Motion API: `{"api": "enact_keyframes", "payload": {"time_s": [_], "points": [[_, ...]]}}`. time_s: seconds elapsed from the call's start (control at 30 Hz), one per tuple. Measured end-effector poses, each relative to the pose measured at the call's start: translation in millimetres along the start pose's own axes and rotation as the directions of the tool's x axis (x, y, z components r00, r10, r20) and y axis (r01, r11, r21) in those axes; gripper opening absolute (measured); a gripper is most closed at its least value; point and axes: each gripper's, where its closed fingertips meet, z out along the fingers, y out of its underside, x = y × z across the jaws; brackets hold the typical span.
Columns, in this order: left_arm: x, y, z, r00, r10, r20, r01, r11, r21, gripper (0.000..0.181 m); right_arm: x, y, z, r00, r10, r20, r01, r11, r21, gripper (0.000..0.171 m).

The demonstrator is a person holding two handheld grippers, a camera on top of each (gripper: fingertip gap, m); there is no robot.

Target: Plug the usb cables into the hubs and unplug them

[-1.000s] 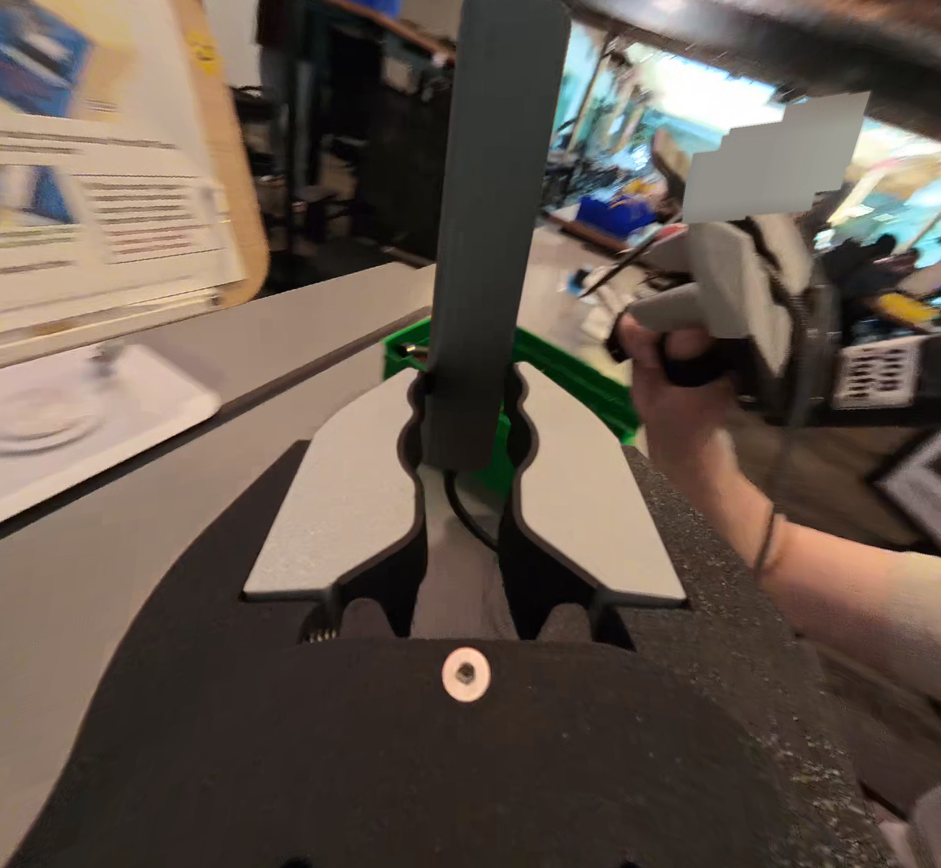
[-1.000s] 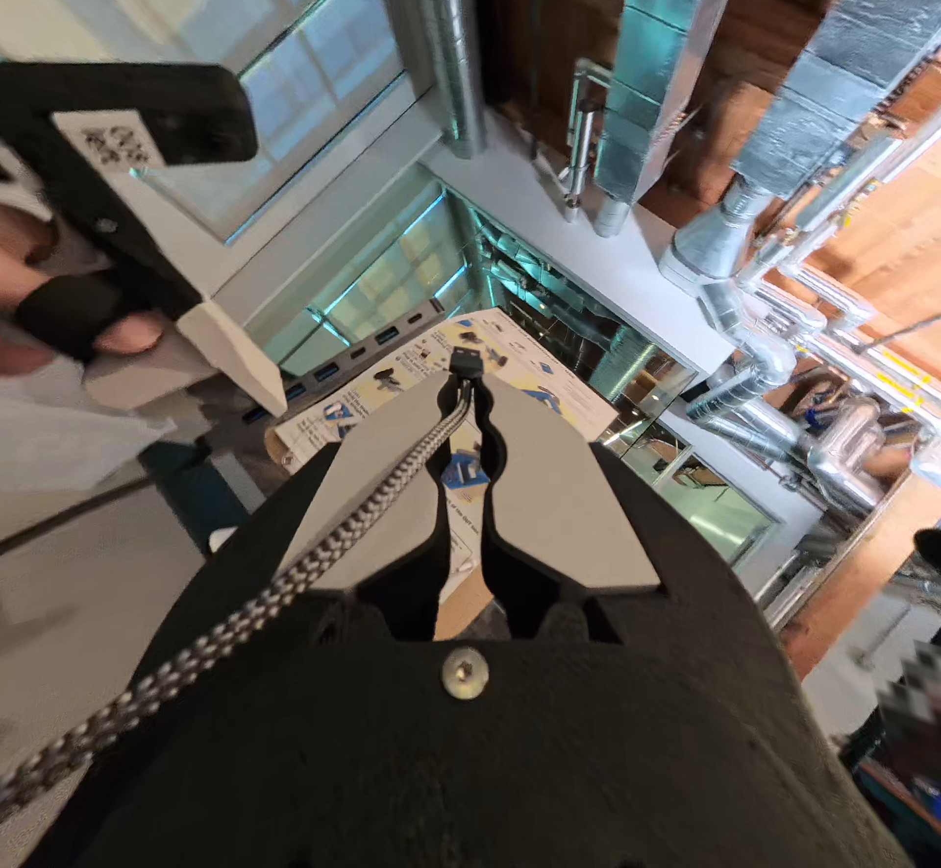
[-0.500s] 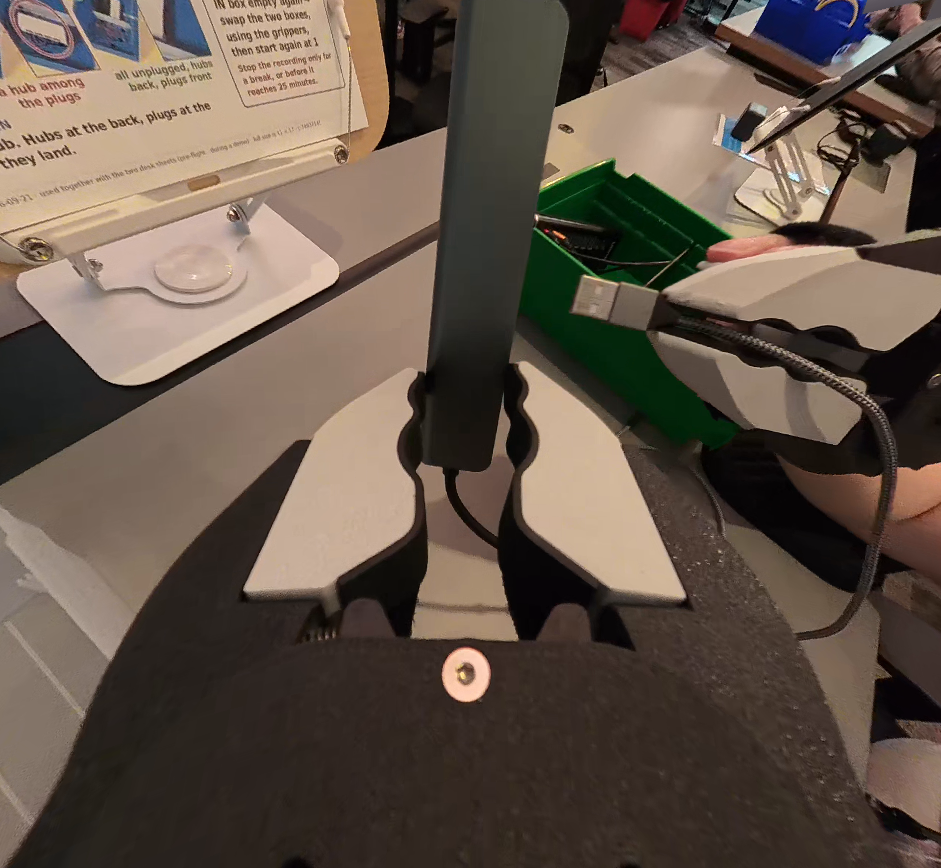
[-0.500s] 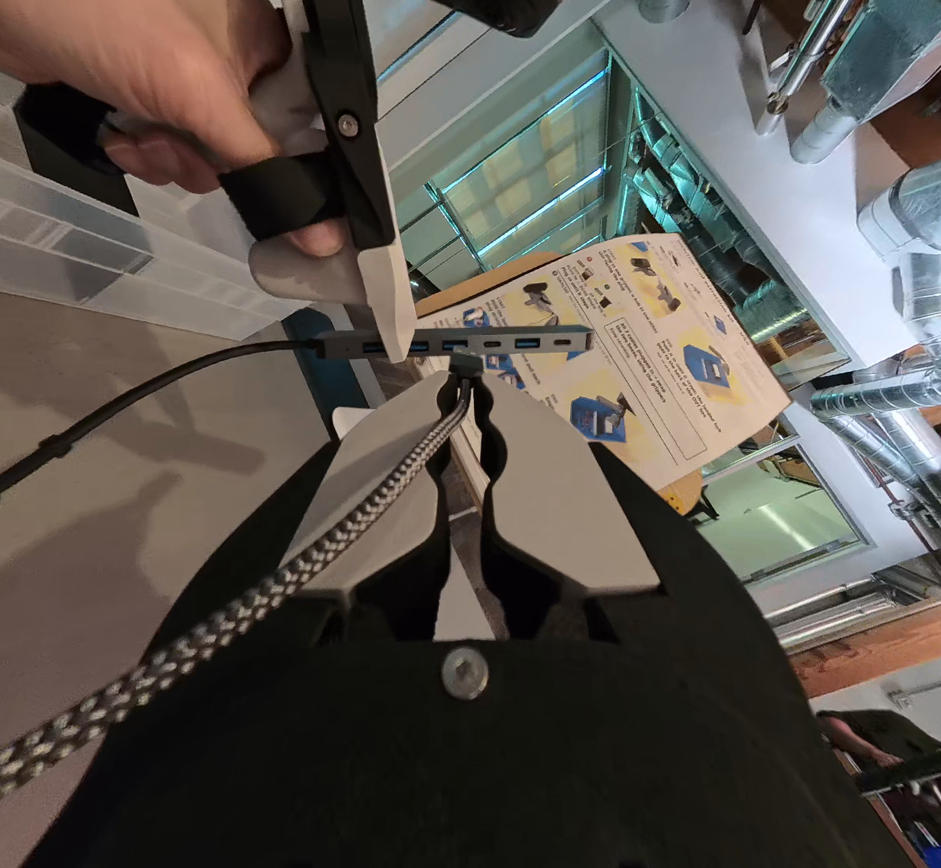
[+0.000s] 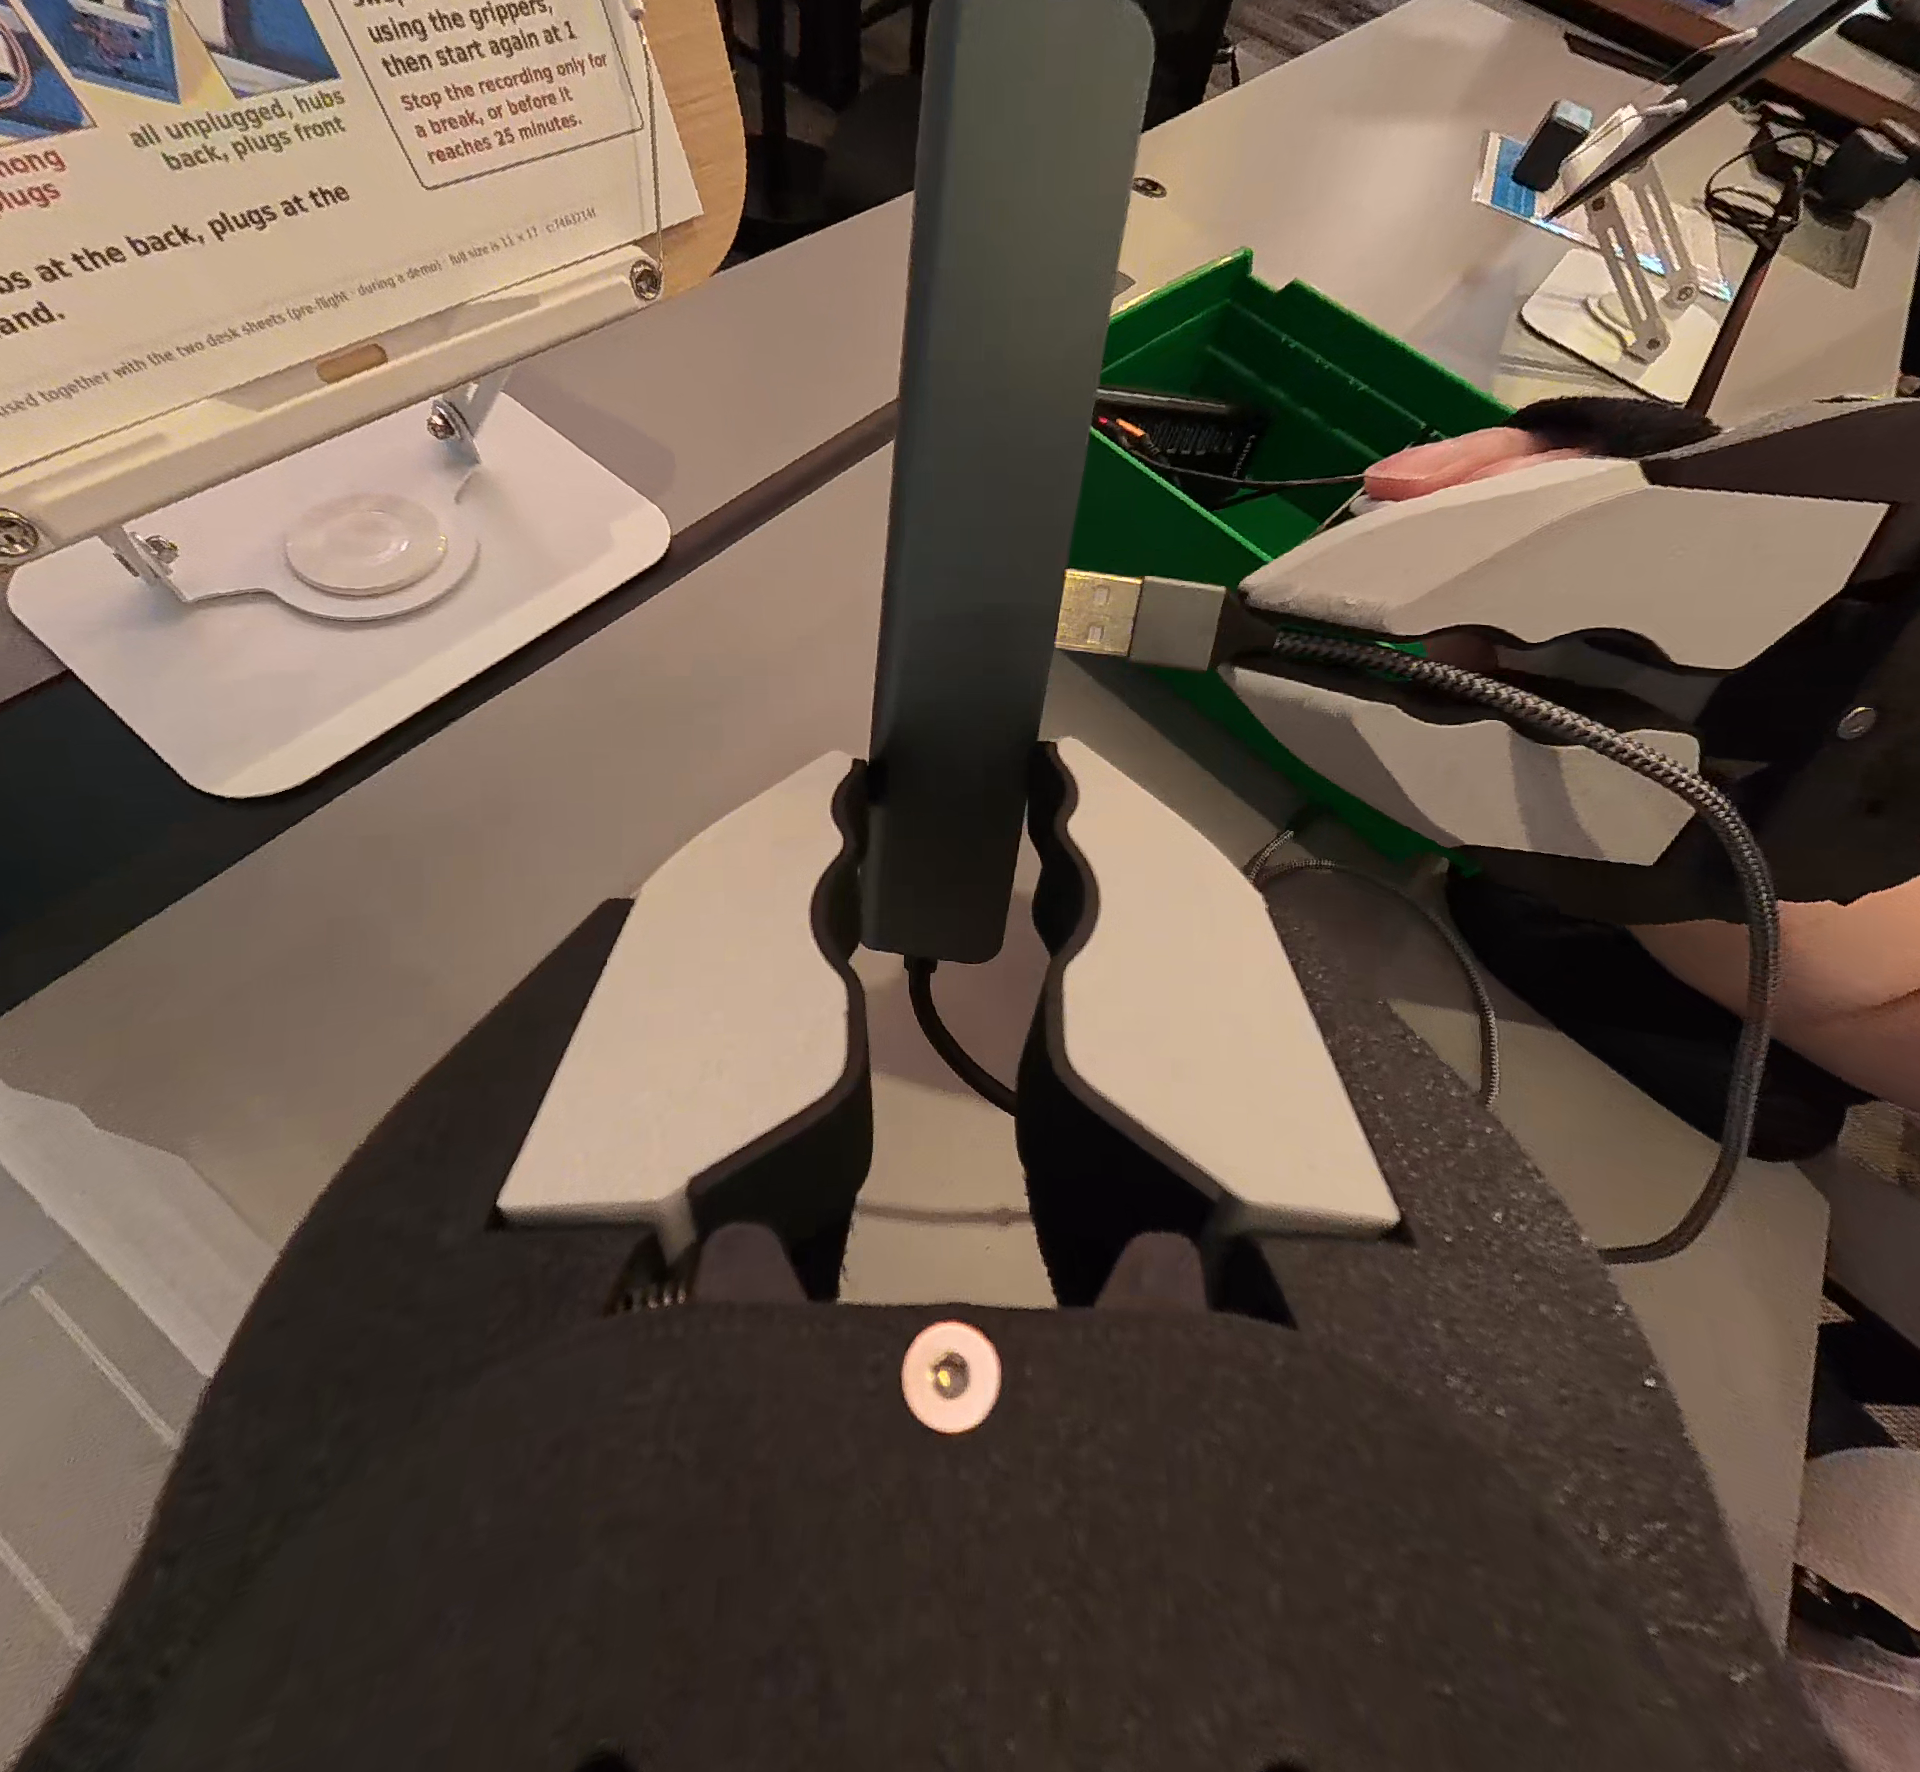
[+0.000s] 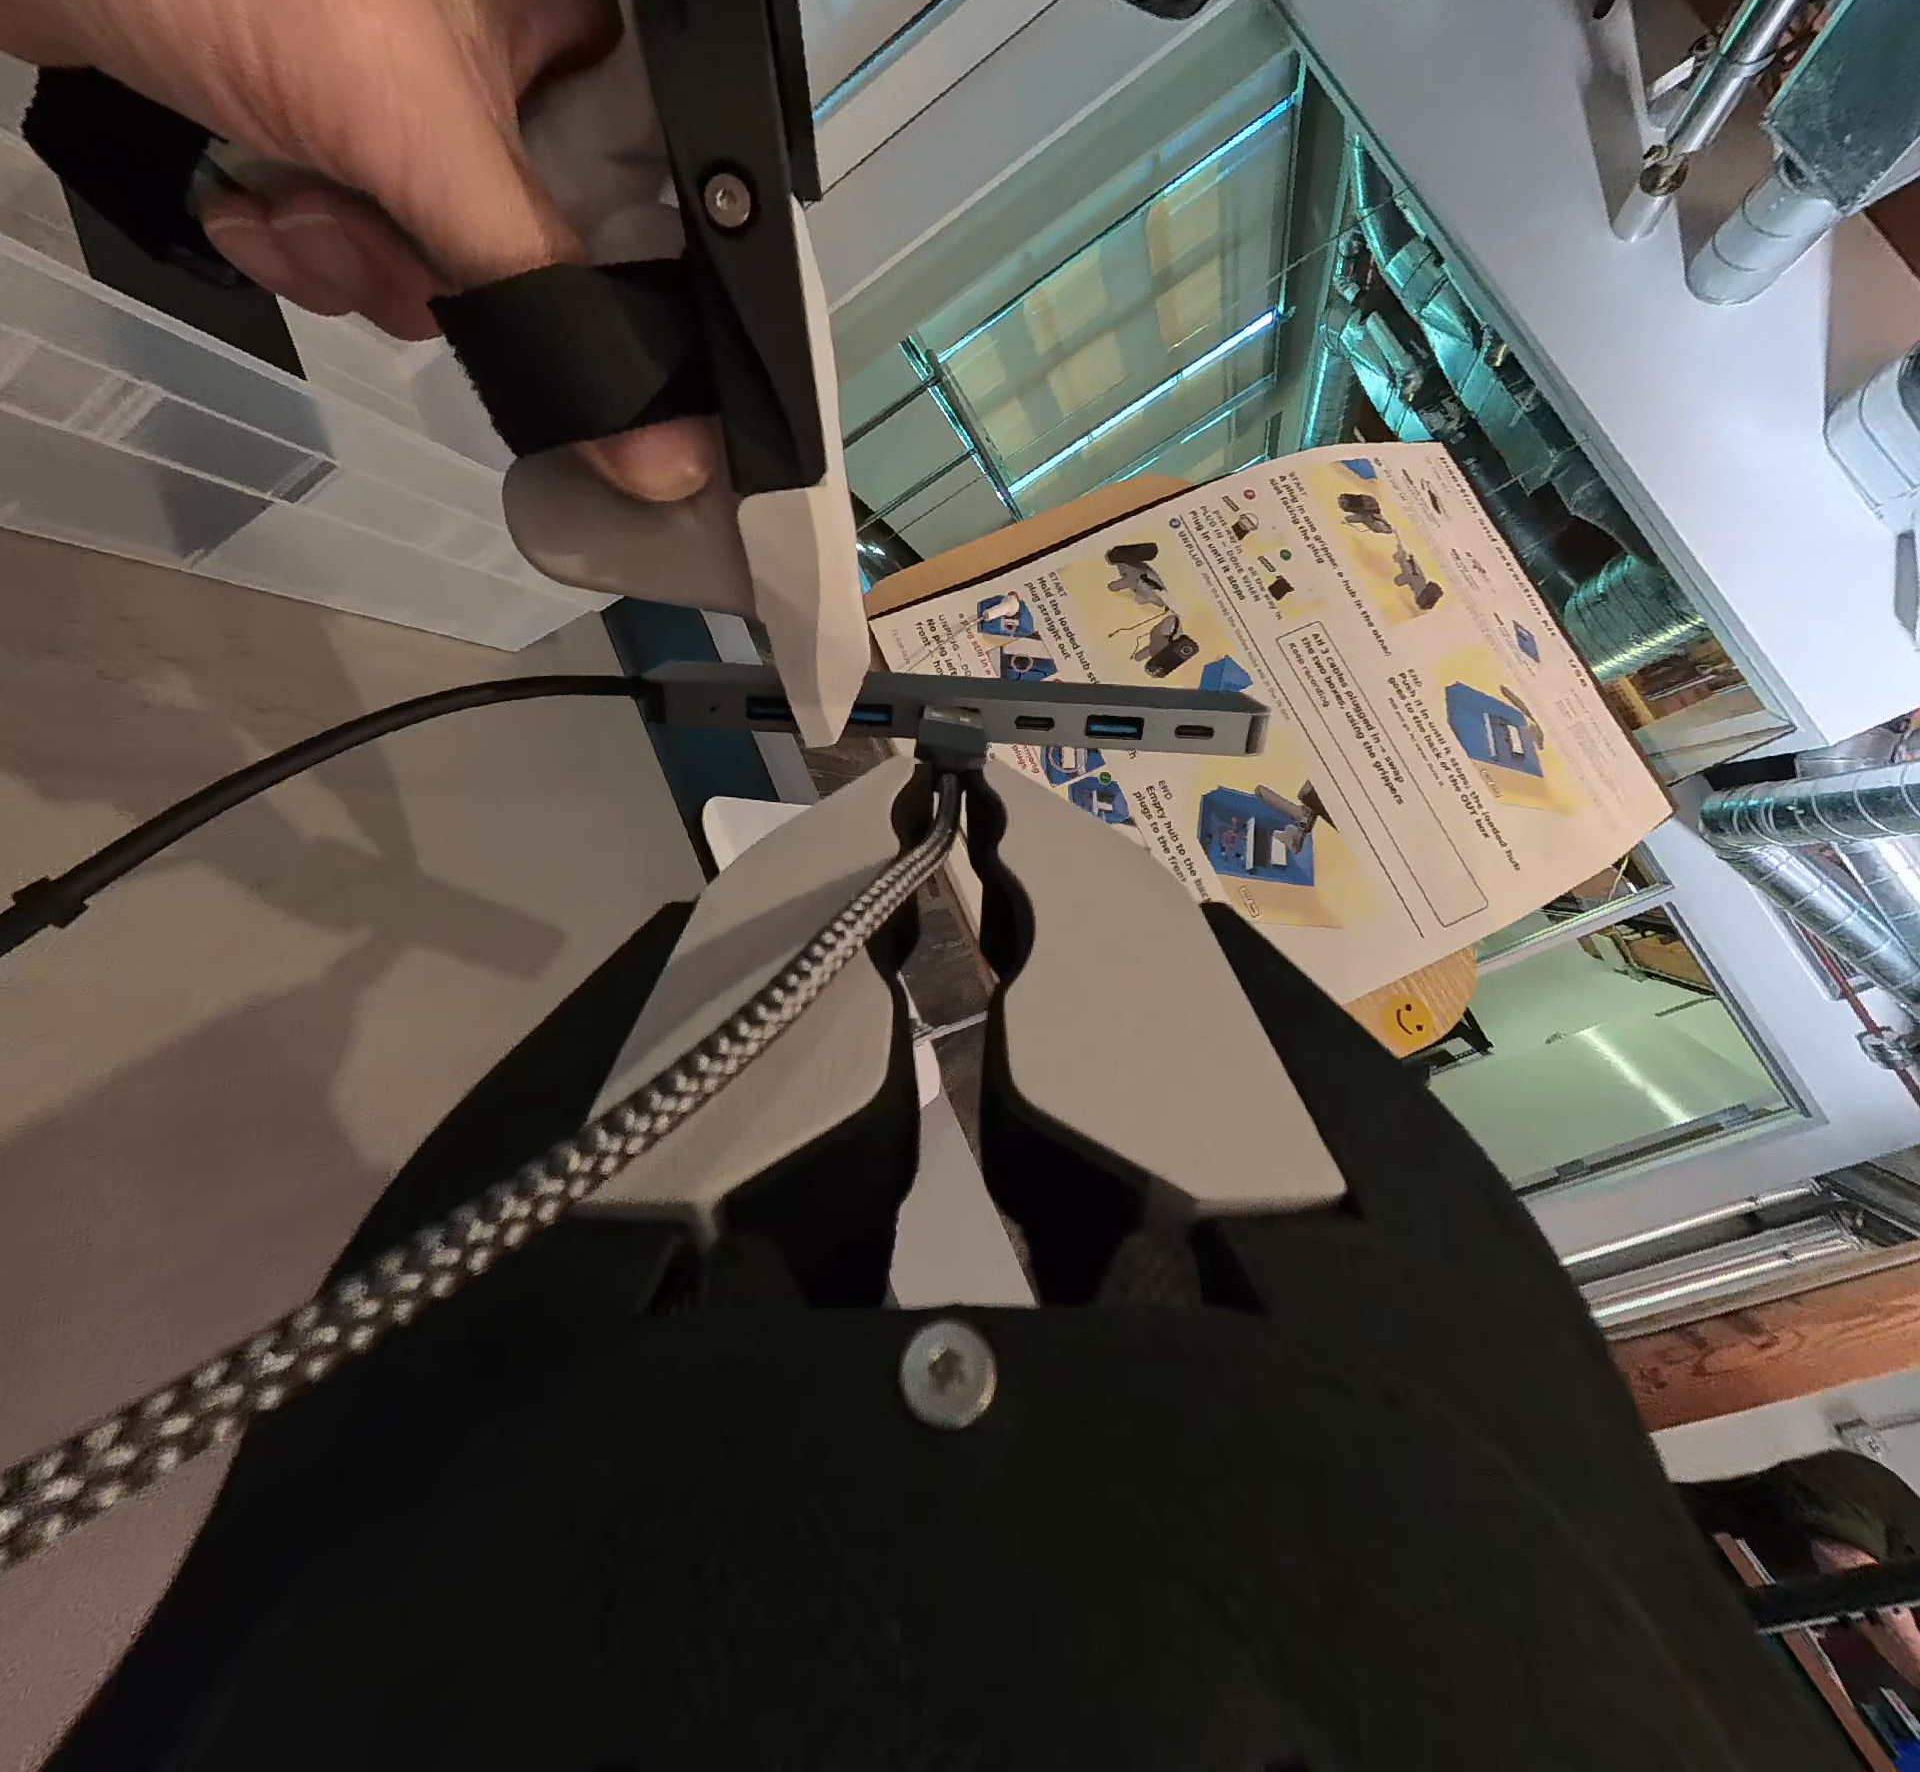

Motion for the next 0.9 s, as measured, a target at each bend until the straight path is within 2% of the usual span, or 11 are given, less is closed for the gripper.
{"api": "enact_keyframes", "payload": {"time_s": [0.37, 0.73, 0.8, 0.9], "points": [[6, 0, -1, 0.991, 0.116, 0.06, -0.114, 0.993, -0.035, 0.029, 0, 2, -1, 0.999, -0.033, 0.025, 0.034, 0.999, -0.029, 0.007], [21, -9, -4, 0.969, 0.23, 0.085, -0.23, 0.973, -0.008, 0.029, 14, -6, -8, 0.999, 0.012, -0.031, -0.011, 0.999, 0.041, 0.007], [25, -13, -5, 0.97, 0.232, 0.078, -0.235, 0.972, 0.021, 0.029, 19, -9, -11, 0.999, 0.009, -0.049, -0.006, 0.998, 0.067, 0.007], [36, -24, -17, 0.974, 0.225, -0.012, -0.223, 0.968, 0.118, 0.029, 29, -16, -21, 0.998, 0.01, -0.058, -0.002, 0.992, 0.125, 0.006]]}}
